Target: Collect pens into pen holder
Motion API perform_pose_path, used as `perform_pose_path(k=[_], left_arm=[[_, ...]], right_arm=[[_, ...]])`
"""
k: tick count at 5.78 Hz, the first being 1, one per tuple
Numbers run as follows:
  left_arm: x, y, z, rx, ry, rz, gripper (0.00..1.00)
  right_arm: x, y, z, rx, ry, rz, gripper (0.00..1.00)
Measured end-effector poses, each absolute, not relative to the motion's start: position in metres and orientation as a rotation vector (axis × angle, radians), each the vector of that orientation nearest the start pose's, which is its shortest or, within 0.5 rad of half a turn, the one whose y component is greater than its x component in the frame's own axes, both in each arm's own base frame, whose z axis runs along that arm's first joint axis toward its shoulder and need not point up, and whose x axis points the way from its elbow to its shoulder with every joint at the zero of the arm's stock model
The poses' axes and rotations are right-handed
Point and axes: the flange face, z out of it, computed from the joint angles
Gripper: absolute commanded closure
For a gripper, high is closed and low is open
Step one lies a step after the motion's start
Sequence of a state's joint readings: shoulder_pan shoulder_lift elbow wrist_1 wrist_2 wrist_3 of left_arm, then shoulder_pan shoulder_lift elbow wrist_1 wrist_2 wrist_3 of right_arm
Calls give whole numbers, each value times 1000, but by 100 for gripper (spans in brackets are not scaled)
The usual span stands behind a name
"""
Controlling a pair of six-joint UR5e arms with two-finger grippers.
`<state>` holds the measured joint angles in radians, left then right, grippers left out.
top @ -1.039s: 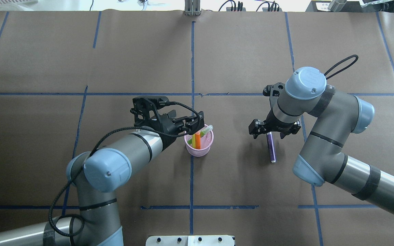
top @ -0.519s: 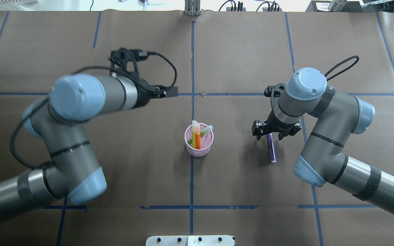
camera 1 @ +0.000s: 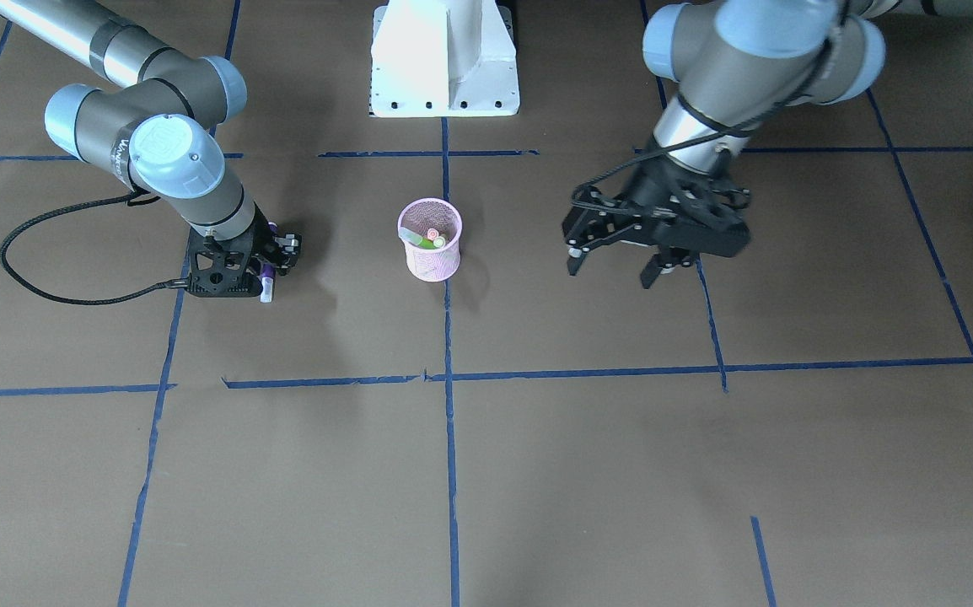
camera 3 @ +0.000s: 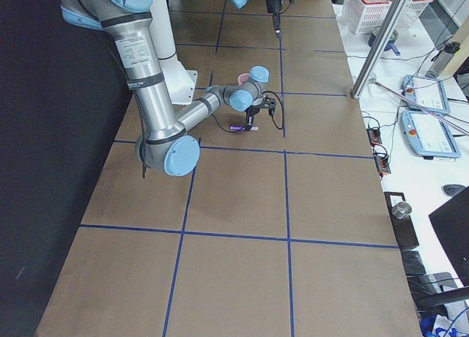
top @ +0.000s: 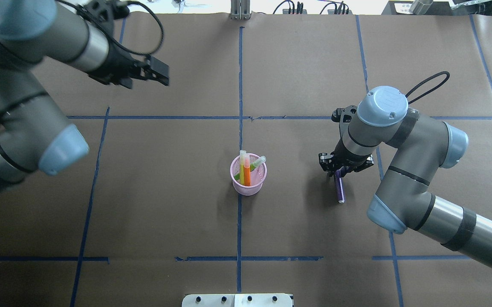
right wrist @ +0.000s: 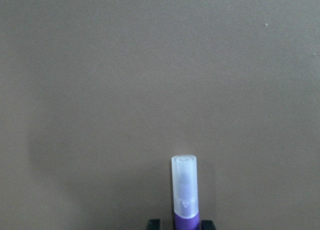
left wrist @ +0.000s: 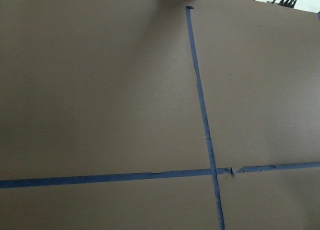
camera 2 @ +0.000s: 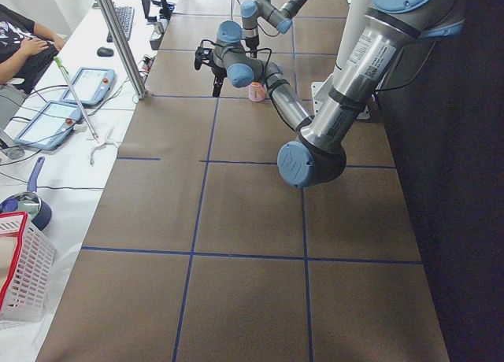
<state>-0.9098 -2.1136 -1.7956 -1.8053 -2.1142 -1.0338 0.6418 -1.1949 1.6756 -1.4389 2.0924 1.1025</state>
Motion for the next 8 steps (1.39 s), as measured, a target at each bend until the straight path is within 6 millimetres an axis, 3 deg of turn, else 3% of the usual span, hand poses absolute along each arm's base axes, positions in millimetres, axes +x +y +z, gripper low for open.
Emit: perform_pose_path(k=[2, 4, 5, 7, 8], left_arm=[[216, -584, 255, 227, 1060, -9, 0], [112, -601, 307, 218, 1107, 16, 0], [77, -603, 345, 216, 1101, 35, 0], [33, -607, 418, 209, 1021, 91, 0], [15, -608, 453, 196, 932, 112, 0]], right_arm=[[-461, -445, 389, -115, -775, 3, 97], [-462, -444, 387, -109, -778, -1, 100], [-462, -446, 380, -87, -784, -1, 100], [-453, -451, 363, 1, -786, 15, 100], [-441, -453, 343, 77, -797, 26, 100]])
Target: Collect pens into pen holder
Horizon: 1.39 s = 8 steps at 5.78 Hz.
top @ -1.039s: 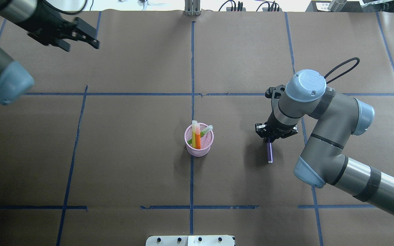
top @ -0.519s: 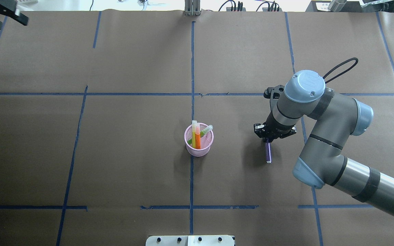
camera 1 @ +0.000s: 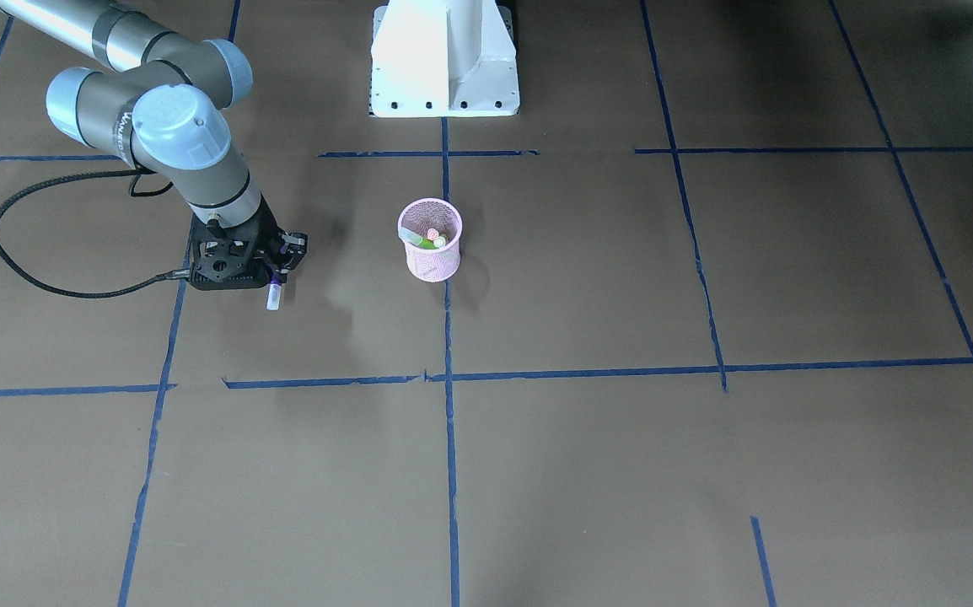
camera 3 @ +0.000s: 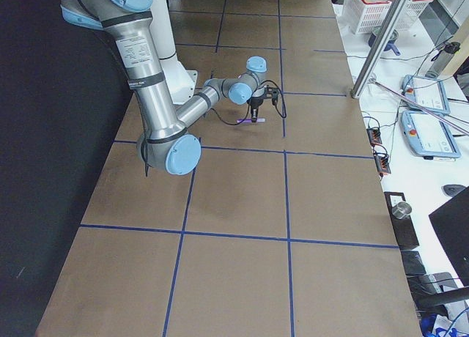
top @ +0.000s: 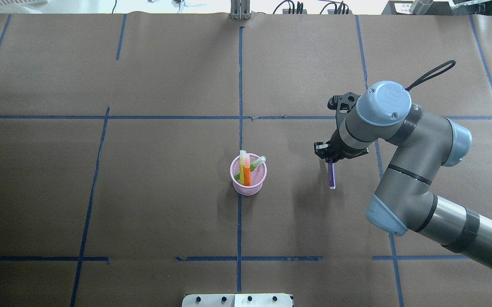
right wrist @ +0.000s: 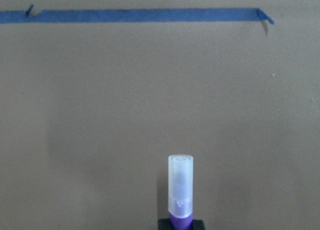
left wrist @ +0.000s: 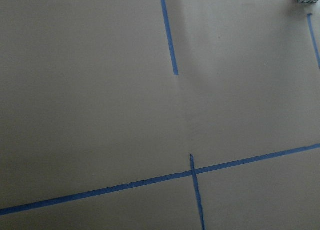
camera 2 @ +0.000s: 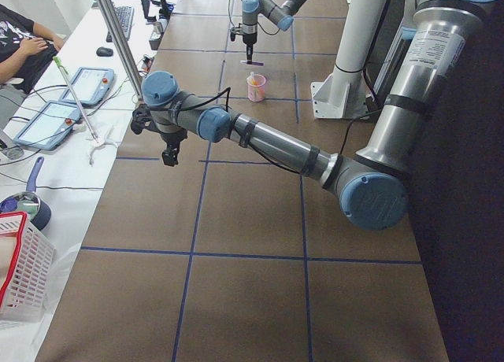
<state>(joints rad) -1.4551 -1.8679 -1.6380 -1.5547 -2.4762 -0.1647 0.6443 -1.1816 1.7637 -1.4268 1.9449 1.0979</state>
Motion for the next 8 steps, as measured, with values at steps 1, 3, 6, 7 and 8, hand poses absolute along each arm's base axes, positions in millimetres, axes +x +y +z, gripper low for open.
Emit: perform_pose_path(k=[1, 3, 6, 7, 8], left_arm=[[1, -605, 491, 164, 847, 142, 0], [-22, -603, 564, 93, 780, 192, 0], [-38, -554, 690, 32, 740, 251, 0], [-42, -538, 708, 34, 738, 246, 0], [-43, -530, 717, 28, 736, 240, 0]], right_arm=[[-428, -452, 319, 159, -816, 38, 100], [-398, -447, 272, 305, -857, 69, 100], [-379, -441, 222, 475, -883, 123, 100], [-391, -435, 201, 547, -882, 141, 100], [-408, -423, 178, 603, -895, 160, 100]])
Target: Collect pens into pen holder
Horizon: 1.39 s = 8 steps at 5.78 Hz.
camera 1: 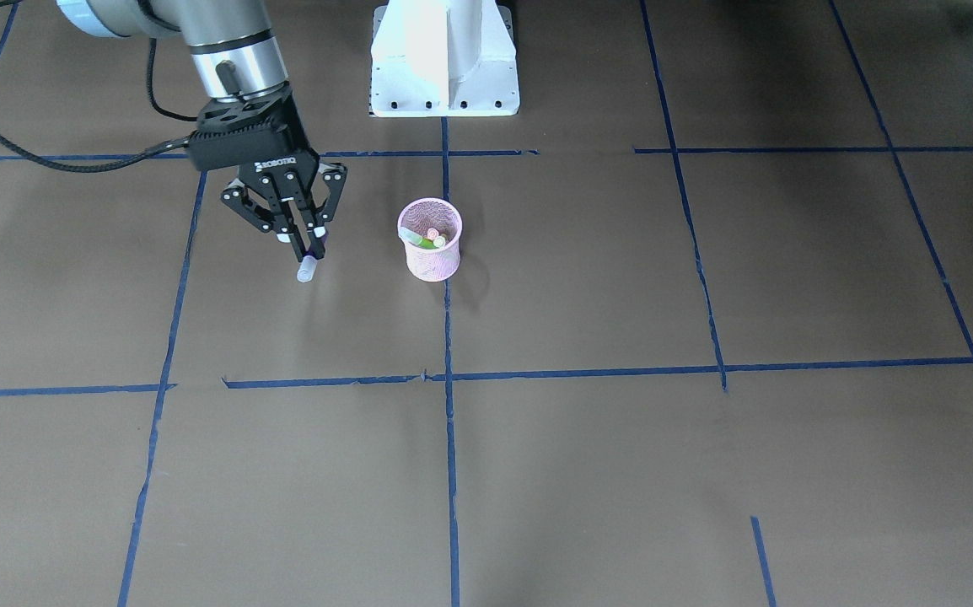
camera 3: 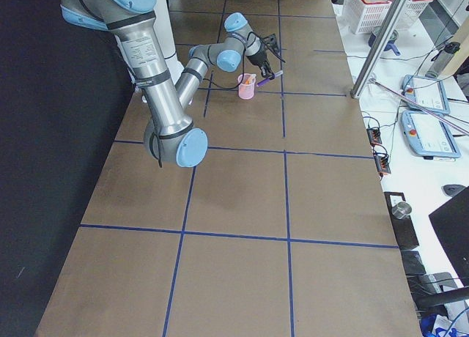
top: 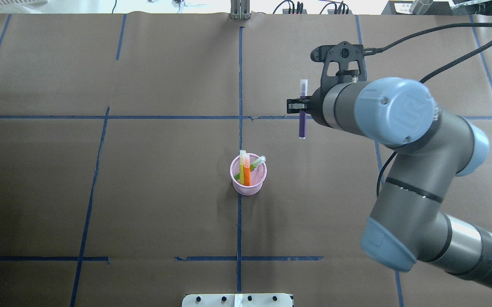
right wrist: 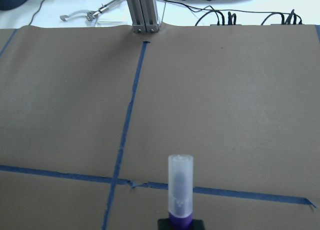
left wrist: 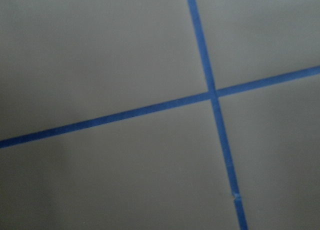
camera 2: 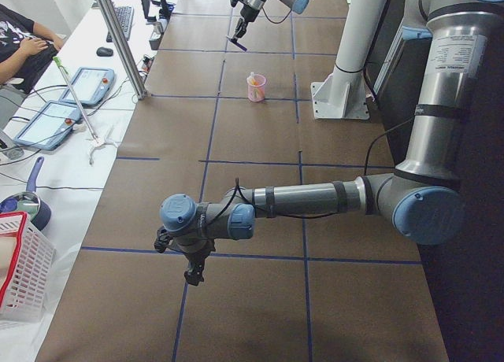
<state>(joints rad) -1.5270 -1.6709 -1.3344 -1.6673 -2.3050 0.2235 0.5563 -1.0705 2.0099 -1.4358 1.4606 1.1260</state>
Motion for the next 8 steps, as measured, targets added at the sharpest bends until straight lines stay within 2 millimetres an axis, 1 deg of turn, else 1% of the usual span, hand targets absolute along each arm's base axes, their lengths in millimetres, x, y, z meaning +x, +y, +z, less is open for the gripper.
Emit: perform_pose_path(k=[1, 2, 3, 4, 6, 7, 8], left_arm=[[-44, -527, 720, 22, 729, 237, 0], [-45, -527, 722, 20, 719, 237, 0], [-46, -526, 723, 20, 709, 238, 0], [-47, -526, 723, 19, 701, 238, 0], [-47, -526, 724, 17, 698, 238, 0], [-47, -526, 724, 17, 698, 239, 0], [-47, -526, 724, 17, 698, 239, 0]], right_arm=[[-432, -403, 160, 656, -905, 176, 100], [-455, -379, 149, 710, -901, 187, 100], [-473, -356, 146, 757, -887, 194, 100], [-489, -339, 146, 786, -874, 191, 100], [-519, -314, 153, 808, -855, 189, 100], [-532, -307, 159, 808, -849, 192, 100], [-545, -306, 168, 807, -849, 201, 100]])
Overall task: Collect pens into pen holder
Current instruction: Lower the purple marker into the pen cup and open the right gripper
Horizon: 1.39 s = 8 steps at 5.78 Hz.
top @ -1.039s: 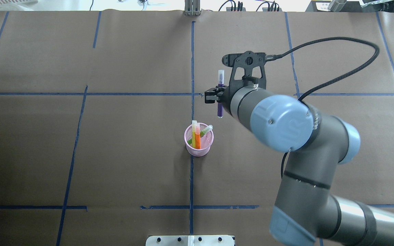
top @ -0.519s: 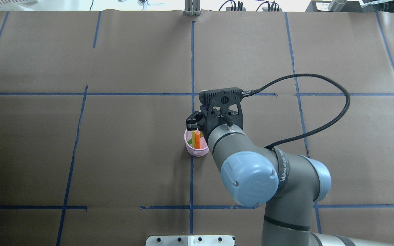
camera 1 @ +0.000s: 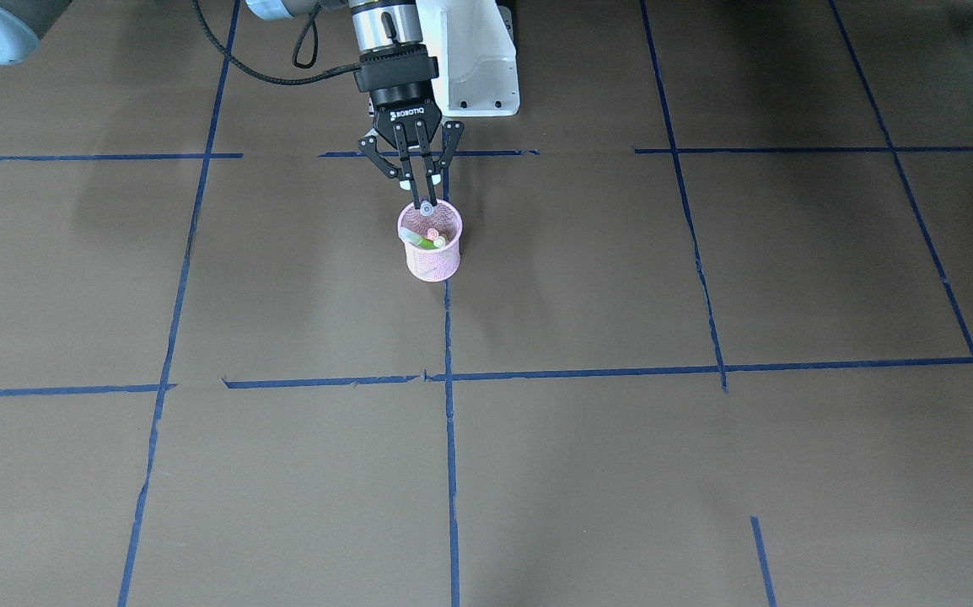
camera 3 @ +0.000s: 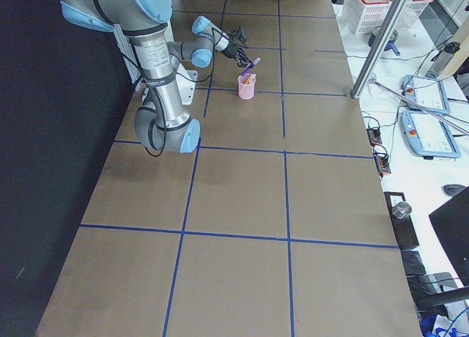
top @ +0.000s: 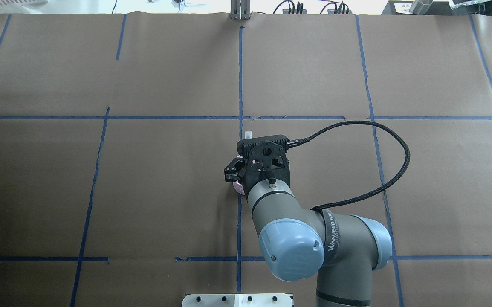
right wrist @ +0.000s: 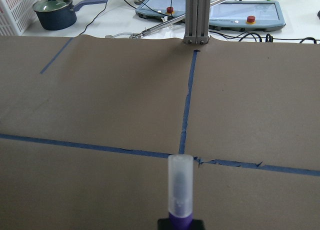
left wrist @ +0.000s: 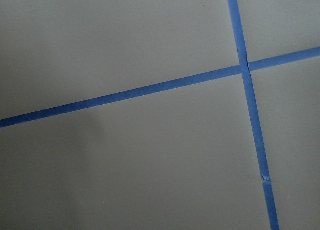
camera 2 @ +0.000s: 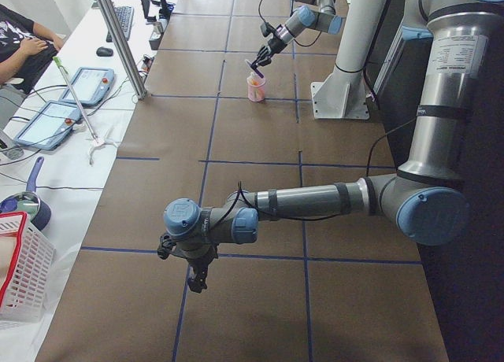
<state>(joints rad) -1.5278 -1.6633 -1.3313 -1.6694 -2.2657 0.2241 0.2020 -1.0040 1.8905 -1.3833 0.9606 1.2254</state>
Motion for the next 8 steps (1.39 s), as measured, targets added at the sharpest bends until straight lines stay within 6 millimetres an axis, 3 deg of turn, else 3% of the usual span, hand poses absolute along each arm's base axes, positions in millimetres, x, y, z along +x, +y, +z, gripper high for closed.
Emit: perform_pose_path(k=[2, 3, 6, 8], left_arm=[[-47, -525, 725, 15, 698, 240, 0], [-46, -526, 725, 14, 698, 240, 0], [-46, -526, 726, 13, 698, 239, 0], [-46, -525, 727, 12, 698, 239, 0]], right_arm=[[-560, -306, 179, 815, -860, 211, 98], [-561, -306, 179, 816, -865, 213, 2], [-559, -307, 172, 817, -876, 216, 0], [-539, -326, 145, 777, -934, 215, 0]])
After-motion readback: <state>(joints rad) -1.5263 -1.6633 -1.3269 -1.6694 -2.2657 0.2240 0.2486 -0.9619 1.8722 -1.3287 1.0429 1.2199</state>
